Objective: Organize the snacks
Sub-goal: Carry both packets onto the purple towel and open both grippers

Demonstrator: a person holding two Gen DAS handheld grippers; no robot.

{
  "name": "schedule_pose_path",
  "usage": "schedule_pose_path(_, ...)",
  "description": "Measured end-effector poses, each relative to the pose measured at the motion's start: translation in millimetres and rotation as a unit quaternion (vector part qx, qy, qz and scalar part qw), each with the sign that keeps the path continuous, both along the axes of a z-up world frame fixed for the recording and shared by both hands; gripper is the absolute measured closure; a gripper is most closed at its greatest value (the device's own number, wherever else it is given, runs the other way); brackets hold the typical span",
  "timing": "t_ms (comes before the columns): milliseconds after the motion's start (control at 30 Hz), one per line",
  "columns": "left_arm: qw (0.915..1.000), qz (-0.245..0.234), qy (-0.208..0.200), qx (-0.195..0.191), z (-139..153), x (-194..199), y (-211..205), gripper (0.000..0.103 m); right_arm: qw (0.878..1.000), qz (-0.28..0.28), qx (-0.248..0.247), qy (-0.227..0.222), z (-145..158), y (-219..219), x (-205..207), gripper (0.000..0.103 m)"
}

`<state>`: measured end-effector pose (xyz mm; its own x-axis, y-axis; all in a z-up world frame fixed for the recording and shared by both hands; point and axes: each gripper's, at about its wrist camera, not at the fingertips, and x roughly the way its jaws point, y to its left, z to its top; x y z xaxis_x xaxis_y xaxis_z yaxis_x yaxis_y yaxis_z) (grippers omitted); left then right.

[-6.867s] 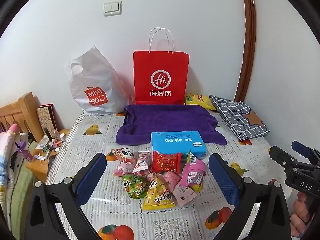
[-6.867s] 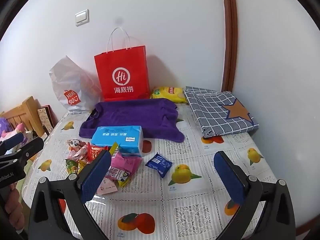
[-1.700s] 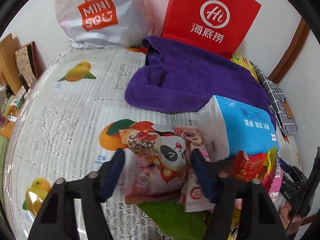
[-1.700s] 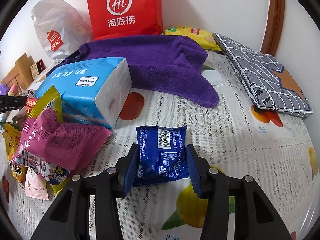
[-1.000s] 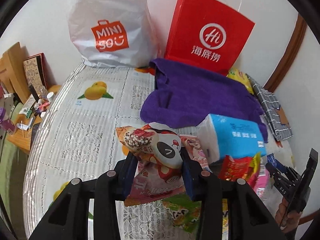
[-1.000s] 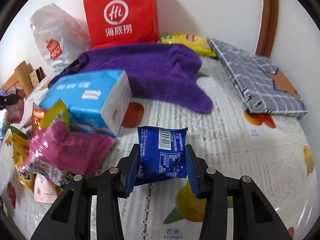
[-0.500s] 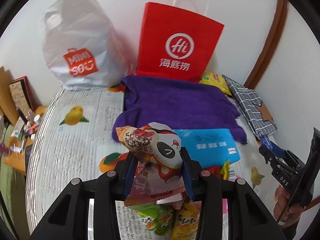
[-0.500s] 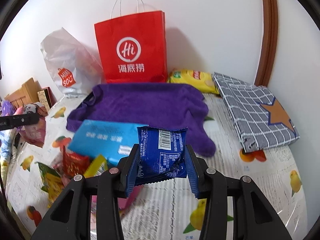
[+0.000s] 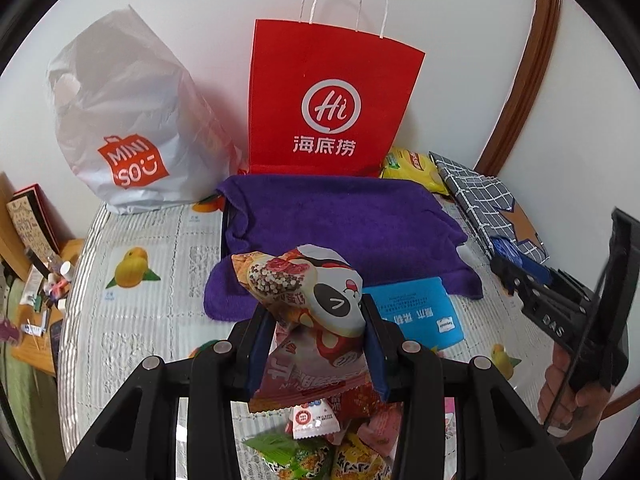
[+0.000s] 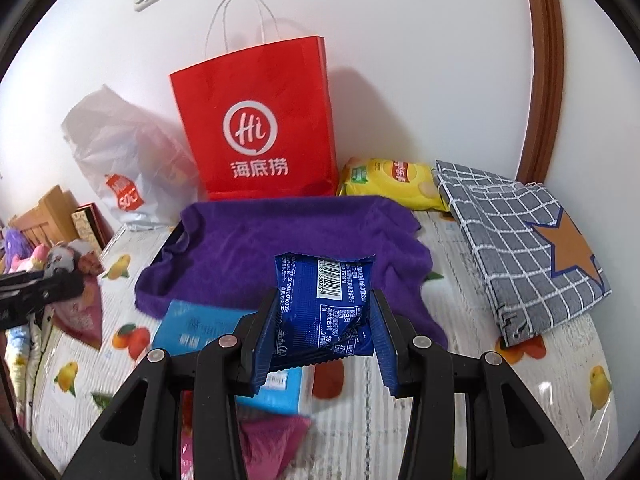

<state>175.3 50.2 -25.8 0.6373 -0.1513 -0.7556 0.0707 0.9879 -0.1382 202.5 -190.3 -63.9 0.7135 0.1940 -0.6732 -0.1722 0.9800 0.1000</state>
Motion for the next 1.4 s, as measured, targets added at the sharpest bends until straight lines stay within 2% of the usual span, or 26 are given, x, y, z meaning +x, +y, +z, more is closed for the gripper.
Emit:
schedule_pose_path(367, 0.9999, 0.010, -0.012, -0.001, 18, 38, 2, 0.064, 1.000, -0.003, 0.000, 0.012, 16, 7, 62, 0.059)
schedule_pose_path(600, 0.9997, 0.023, -0.011, 0.000, 15, 74, 5, 0.064, 1.000, 0.012, -0.013, 0.001, 19, 20, 97, 0.059)
schedule_pose_path(967, 0.9987, 0.045, 0.023, -0.005, -12, 132, 22, 0.064, 1.000, 0.020, -0.015, 0.008, 7, 23, 148, 0.059)
schedule_pose_path(1233, 0.9977, 0.043, 0.051, -0.011, -38, 172, 26, 0.064, 0.999, 0.018, -0.018, 0.045, -28, 20, 171, 0.059)
schedule_pose_path(1400, 0.9958, 0.038, 0.082, -0.014, -66, 189, 25, 0.064, 0.997, 0.020, -0.033, 0.071, -51, 21, 184, 0.059)
